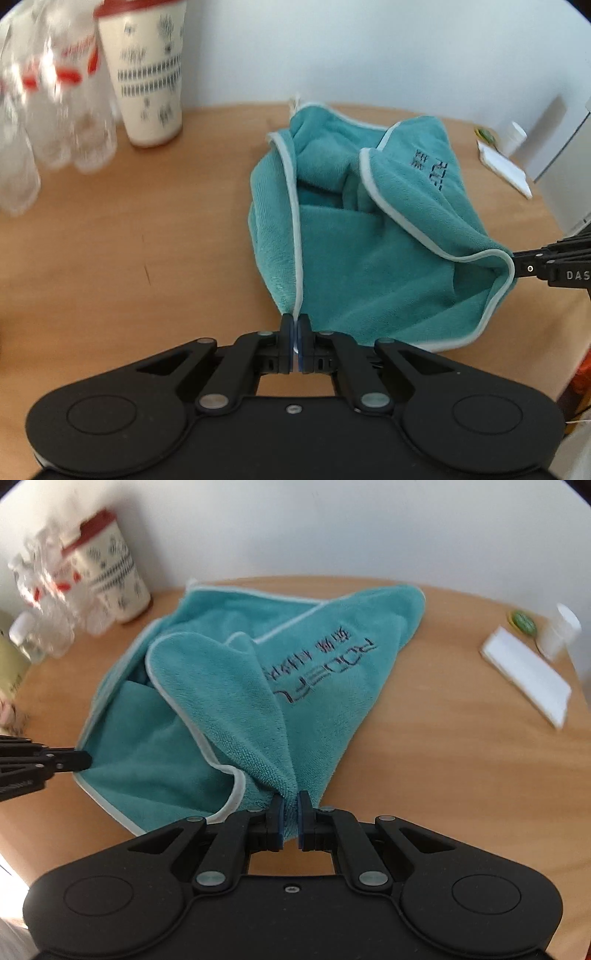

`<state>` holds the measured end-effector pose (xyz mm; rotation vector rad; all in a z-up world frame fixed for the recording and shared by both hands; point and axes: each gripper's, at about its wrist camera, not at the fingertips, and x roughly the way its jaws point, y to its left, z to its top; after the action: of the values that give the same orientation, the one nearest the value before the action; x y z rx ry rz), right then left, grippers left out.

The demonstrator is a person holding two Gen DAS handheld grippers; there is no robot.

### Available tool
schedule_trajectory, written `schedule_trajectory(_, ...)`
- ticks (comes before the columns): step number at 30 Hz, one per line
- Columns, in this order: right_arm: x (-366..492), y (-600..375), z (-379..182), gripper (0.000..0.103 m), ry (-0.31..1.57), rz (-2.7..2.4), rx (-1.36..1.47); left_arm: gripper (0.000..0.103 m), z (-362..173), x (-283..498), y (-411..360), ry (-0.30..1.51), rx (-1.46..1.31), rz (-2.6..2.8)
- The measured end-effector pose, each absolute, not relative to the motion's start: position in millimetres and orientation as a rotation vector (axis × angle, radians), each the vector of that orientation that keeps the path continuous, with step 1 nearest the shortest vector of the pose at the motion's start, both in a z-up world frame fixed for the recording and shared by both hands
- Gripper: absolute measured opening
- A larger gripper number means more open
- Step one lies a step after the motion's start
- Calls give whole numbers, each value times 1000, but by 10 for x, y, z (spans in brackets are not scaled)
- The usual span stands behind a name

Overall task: Fold towel
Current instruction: 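Lift and pull the towel edges apart with both grippers to unfold it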

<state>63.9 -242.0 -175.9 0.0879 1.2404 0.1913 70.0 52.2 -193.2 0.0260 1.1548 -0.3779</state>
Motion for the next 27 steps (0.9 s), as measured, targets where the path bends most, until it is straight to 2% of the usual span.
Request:
schedule_trajectory(6,543,-2343,-1806,7,1257,166,44,1,-1889,318,562,1139,-11,-455)
schedule_trajectory(9,579,-2293,-1788,11,1245,154,-3,3,-1902,310,534,1144,8,-454)
schedule_trajectory(10,590,-2265,-1764,14,1239,154,-18,4,-1903,319,531,1149,6,-455)
schedule_trajectory(12,601,-2213,-1711,42,1224,131,-74,6,-1889,352,545,1154,-5,-447)
schedule_trajectory(14,591,-2200,-1660,43,1193,109,-89,13,-1869,391,568,1157,-18,-433)
schedule_trajectory(15,592,-2194,-1604,43,1167,97,-95,24,-1858,411,579,1159,-24,-427)
schedule_trajectory(17,582,-2162,-1480,43,1124,109,-68,38,-1828,453,605,1156,-34,-417)
schedule_trajectory(27,907,-1587,-1269,43,1006,313,-111,40,-1683,846,641,1094,16,-410)
